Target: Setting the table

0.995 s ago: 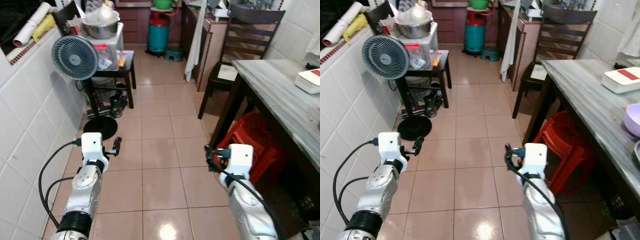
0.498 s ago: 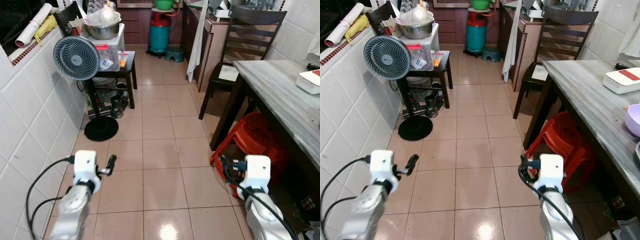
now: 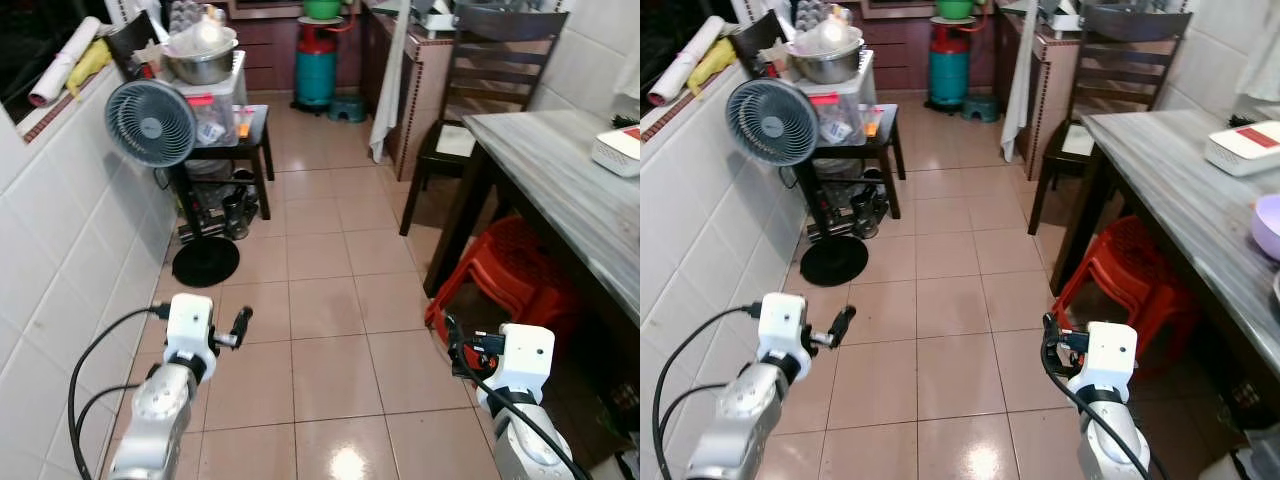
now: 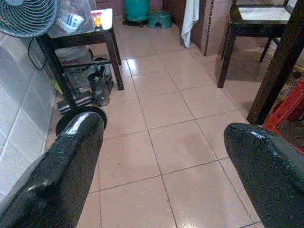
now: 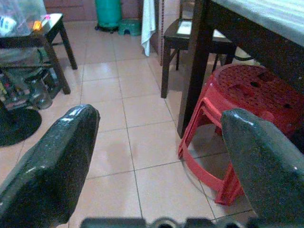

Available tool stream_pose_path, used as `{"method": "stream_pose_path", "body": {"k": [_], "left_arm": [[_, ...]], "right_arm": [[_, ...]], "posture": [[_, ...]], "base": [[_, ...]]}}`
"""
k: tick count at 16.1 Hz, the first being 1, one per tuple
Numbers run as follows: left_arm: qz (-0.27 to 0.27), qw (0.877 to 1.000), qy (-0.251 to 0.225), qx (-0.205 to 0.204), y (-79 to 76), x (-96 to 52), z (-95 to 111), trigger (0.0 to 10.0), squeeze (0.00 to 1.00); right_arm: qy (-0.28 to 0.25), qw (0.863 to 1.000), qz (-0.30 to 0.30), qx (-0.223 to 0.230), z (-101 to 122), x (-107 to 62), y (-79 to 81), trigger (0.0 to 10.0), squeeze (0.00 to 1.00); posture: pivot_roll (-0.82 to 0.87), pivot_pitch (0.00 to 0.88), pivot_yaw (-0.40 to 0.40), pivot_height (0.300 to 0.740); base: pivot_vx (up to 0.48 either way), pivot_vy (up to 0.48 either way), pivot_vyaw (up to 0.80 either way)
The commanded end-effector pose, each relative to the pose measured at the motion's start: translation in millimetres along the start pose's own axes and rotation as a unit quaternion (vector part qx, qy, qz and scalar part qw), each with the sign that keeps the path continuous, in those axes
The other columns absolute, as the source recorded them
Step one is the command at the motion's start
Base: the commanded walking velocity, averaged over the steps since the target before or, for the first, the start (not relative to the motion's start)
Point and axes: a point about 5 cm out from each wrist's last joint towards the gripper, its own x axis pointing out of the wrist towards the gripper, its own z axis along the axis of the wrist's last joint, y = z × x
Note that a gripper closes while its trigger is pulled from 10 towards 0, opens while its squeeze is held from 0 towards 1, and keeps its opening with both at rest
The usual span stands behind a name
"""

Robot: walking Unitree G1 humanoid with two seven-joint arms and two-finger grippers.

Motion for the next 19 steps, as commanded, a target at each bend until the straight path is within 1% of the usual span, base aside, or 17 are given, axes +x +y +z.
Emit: {"method": "stream_pose_path", "body": {"k": [1, 2, 3, 5, 6, 7, 8, 9, 10, 11, 12, 13, 14, 16, 19], "left_arm": [[0.007, 1.000, 0.003, -0.016, 3.8, -0.1, 2, 10.0, 0.00], [-0.003, 1.000, 0.000, -0.016, -0.7, -0.8, 5, 10.0, 0.00], [-0.008, 1.000, -0.004, -0.015, -2.1, -0.2, 7, 10.0, 0.00], [0.006, 1.000, 0.002, -0.029, 1.7, 2.8, 6, 10.0, 0.00], [0.002, 0.999, -0.001, -0.033, -2.2, 6.3, 10, 10.0, 0.00], [-0.009, 0.999, -0.007, -0.032, -6.8, 8.6, 13, 10.0, 0.00], [-0.010, 0.999, -0.009, -0.031, -8.1, 9.5, 12, 10.0, 0.00], [0.003, 0.999, -0.008, -0.042, -8.3, 11.1, 12, 10.0, 0.00], [0.018, 0.998, -0.012, -0.060, -6.9, 10.9, 14, 10.0, 0.00], [0.009, 0.998, -0.022, -0.051, -7.9, 11.1, 17, 10.0, 0.00], [0.006, 0.999, -0.024, -0.043, -6.2, 9.9, 18, 10.0, 0.00], [0.009, 0.999, -0.021, -0.042, -2.5, 9.6, 17, 10.0, 0.00], [0.023, 0.998, -0.016, -0.049, 4.8, 10.9, 16, 10.0, 0.00], [0.028, 0.998, -0.016, -0.052, 7.7, 12.4, 16, 10.0, 0.00], [0.027, 0.998, -0.018, -0.058, 3.9, 17.6, 19, 10.0, 0.00]], "right_arm": [[-0.002, 1.000, -0.003, -0.002, 3, -0.3, 1.3, 10.0, 0.00], [0.000, 1.000, -0.005, -0.004, 4, -0.3, 0.3, 10.0, 0.00], [-0.001, 1.000, -0.001, -0.004, 4, 2.8, 3.5, 10.0, 0.00], [0.001, 1.000, -0.001, 0.004, 5, 8.3, 7.9, 10.0, 0.00], [-0.013, 1.000, 0.008, -0.003, 12, 11.0, 10.5, 10.0, 0.00], [-0.012, 1.000, 0.002, 0.004, 12, 12.9, 10.2, 10.0, 0.00], [-0.002, 1.000, -0.002, 0.010, 7, 13.8, 10.7, 10.0, 0.00], [-0.001, 1.000, 0.001, 0.012, 8, 15.5, 10.6, 10.0, 0.00], [-0.017, 1.000, 0.016, 0.002, 15, 15.8, 14.1, 10.0, 0.00], [-0.026, 1.000, 0.010, -0.005, 19, 16.7, 10.8, 10.0, 0.00], [-0.027, 1.000, -0.001, 0.000, 20, 16.2, 7.8, 10.0, 0.00], [-0.031, 0.999, -0.011, 0.002, 21, 16.1, 2.2, 10.0, 0.00], [-0.026, 0.999, -0.023, 0.000, 18, 16.5, -4.1, 10.0, 0.00], [-0.026, 0.999, -0.022, -0.001, 18, 16.8, -2.6, 10.0, 0.00], [-0.025, 0.999, -0.028, -0.001, 18, 18.7, -2.8, 10.0, 0.00]], "posture": [[-0.04, 0.000, 0.060, 0.740], [-0.04, 0.000, 0.054, 0.740], [-0.03, 0.000, 0.050, 0.740], [-0.04, 0.000, 0.061, 0.740], [-0.03, 0.000, 0.056, 0.740], [-0.02, 0.000, 0.037, 0.740], [-0.02, 0.000, 0.029, 0.740], [-0.02, 0.000, 0.028, 0.740], [-0.02, 0.000, 0.028, 0.740], [-0.02, 0.000, 0.020, 0.740], [-0.02, 0.000, 0.023, 0.740], [-0.02, 0.000, 0.022, 0.740], [-0.02, 0.000, 0.021, 0.740], [-0.02, 0.000, 0.020, 0.740], [-0.03, 0.000, 0.023, 0.740]], "base": [[0.000, 0.000, 0.00], [0.000, 0.000, -0.56], [0.000, 0.000, -0.80], [0.000, 0.000, -0.80], [0.000, 0.000, -0.80], [0.000, 0.000, -0.80], [0.000, 0.000, -0.80], [0.000, 0.000, -0.80], [0.000, 0.000, 0.00], [0.000, 0.000, 0.00], [0.000, 0.000, 0.00], [0.000, 0.000, 0.00], [0.000, 0.000, 0.00], [0.000, 0.000, 0.00], [0.000, 0.000, -0.68]]}}
